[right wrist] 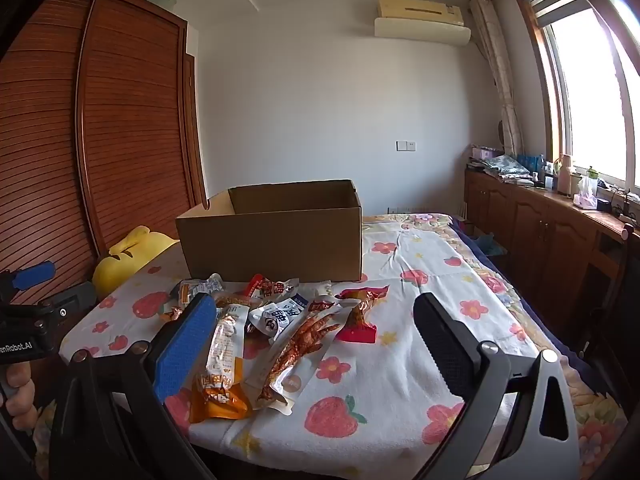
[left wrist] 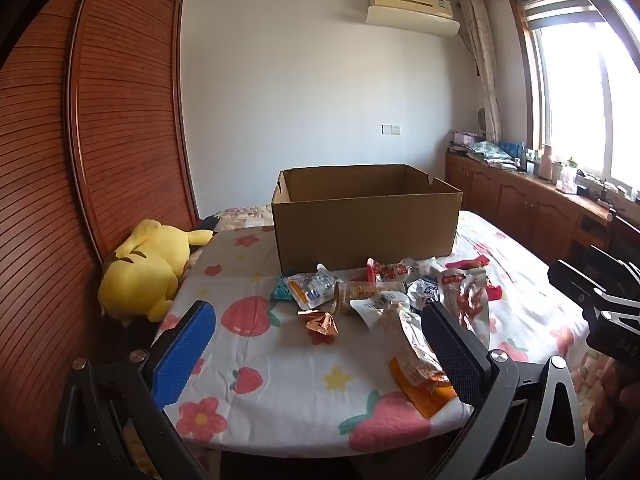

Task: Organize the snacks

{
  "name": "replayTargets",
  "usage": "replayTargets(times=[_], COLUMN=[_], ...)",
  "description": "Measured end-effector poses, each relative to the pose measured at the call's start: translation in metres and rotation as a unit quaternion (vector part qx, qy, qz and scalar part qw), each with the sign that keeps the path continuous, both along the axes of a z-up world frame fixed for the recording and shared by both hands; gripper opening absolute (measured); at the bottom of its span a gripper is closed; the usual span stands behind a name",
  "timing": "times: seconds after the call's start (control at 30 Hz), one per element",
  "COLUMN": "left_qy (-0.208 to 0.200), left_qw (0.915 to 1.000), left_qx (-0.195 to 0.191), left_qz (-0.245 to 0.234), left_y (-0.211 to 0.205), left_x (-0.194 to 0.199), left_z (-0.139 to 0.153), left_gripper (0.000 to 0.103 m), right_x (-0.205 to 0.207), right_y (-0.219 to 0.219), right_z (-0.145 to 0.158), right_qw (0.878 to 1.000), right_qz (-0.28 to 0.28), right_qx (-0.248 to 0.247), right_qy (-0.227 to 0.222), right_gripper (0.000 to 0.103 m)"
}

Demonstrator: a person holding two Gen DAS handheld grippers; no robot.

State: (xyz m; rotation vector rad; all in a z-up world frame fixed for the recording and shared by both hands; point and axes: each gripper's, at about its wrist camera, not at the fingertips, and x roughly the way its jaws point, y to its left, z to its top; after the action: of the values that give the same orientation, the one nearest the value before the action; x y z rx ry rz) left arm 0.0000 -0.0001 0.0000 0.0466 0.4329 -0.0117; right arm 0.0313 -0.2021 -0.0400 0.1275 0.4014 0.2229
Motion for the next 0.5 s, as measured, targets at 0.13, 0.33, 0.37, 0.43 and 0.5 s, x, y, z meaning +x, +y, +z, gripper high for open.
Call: replayTargets(times=[0.13, 0.33, 0.37, 0.43, 0.5], left_qy=[-0.007, -0.001, -0.002, -0.002, -0.003], left_qw=[1.0, 1.0, 1.0, 1.0, 1.0], left_qx=[-0.005, -0.002, -0.002, -0.001, 0.0], left_qz=[0.005, 0.004, 0.003, 0.003, 0.004], left_y=[0.0015, 0.0019, 0.0012, -0.0008, -0.0009], left_x=[-0.0014, 0.0001, -0.0006, -0.0006, -0.001], left_z=[0.0008, 0.0005, 0.0007, 0.0014, 0.0016], left_gripper=[0.103, 0.103, 0.103, 0.103, 0.103], right_x=[0.0001, 0.0005, 0.0009, 0.0002, 0.0008], right_y=[0.0002, 0.0005, 0.0007, 0.0008, 0.0004], right_z=[-0.0002, -0.0001, 0.0003, -0.0021, -0.0014], right_qw=[1.0, 1.0, 1.0, 1.0, 1.0], right_qz=[0.0, 0.0, 0.0, 0.0, 0.0], right_qx=[-0.002, -0.004, -0.004, -0.003, -0.002], right_qy=[0.002, 0.002, 0.002, 0.002, 0.002], right_gripper=[0.1, 0.1, 0.1, 0.1, 0.1])
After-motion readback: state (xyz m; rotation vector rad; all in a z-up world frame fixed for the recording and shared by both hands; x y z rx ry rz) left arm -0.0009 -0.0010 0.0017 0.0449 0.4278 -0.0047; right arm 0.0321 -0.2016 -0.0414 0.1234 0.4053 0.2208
